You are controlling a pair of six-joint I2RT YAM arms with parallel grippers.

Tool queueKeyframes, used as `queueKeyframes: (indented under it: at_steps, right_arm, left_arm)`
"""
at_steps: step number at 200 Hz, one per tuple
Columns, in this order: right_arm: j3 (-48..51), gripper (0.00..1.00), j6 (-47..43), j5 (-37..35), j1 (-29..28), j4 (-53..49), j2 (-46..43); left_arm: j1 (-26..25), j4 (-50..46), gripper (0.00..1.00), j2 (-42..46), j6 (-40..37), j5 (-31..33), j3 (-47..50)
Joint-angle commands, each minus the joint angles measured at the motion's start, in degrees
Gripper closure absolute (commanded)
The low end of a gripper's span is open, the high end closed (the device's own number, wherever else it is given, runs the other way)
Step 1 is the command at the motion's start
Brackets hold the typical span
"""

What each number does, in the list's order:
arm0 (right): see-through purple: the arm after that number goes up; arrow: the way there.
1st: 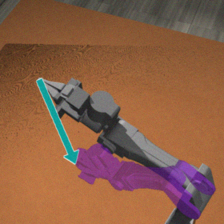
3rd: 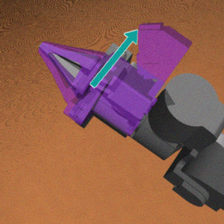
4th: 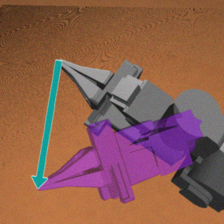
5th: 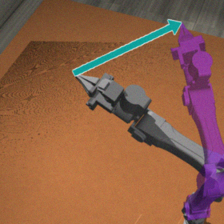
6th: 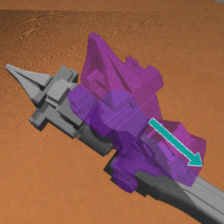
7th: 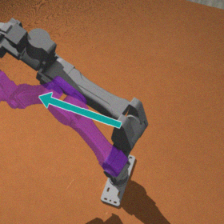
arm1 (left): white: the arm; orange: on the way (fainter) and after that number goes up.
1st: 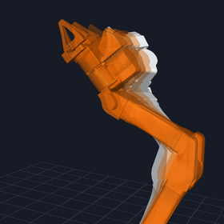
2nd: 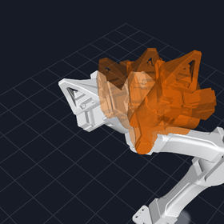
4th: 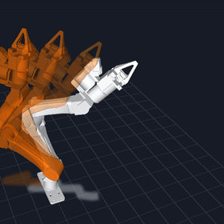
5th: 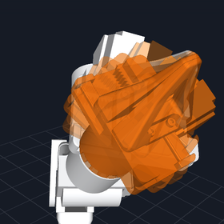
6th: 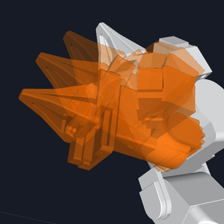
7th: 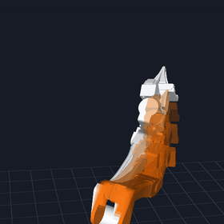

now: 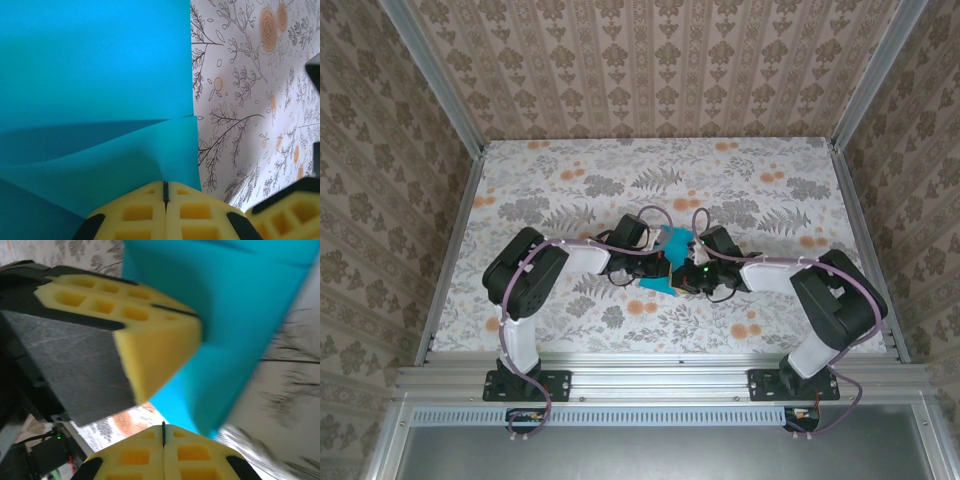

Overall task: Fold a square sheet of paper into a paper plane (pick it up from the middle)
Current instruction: Fold the triangle a second time at the center of the table.

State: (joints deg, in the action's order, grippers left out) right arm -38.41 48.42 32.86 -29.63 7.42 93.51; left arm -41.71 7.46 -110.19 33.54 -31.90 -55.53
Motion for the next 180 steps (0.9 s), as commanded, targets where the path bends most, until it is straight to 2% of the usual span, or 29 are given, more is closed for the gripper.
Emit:
queueKeyframes:
  at_steps: [1,89,180]
  right_arm:
    - [-0.21,0.93,4.40,1.07,-1.08,5.84,3.02]
    - [-0.46,0.95,-2.58,-6.38,-1.75,-4.76,6.64]
    - [2.58,0.96,-2.60,-6.54,-1.75,-4.32,8.47]
  left_arm:
    - [0.58,-3.59,1.00,-1.91,-1.64,1.35,1.79]
    - [1.71,-1.75,1.00,-1.52,-0.69,-0.15,1.50]
    - [6.04,-0.39,1.00,-4.46,-0.48,-2.88,-2.43]
